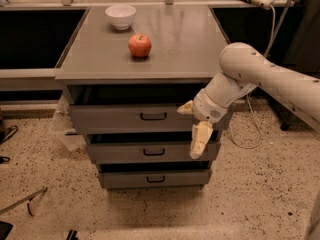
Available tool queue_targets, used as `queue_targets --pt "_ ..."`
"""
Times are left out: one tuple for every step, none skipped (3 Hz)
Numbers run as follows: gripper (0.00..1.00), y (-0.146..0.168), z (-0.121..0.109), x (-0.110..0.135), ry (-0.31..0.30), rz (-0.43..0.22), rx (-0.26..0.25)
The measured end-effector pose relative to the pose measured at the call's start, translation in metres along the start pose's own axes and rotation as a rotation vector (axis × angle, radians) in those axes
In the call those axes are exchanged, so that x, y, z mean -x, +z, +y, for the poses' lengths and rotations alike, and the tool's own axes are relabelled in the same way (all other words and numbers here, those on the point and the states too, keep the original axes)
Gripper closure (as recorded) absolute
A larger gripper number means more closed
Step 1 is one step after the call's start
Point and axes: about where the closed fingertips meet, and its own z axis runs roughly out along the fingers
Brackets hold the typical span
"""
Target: Open top drawer
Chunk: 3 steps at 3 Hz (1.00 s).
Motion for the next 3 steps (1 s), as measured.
queue_targets --pt "0.00 0.005 -0.020 -0.001 -0.033 0.043 -0.066" --pt "0.00 0.011 -0.041 -0.005 -0.059 0.076 -0.123" --pt "0.00 0.017 -0.055 -0.006 -0.076 0.098 -0.145"
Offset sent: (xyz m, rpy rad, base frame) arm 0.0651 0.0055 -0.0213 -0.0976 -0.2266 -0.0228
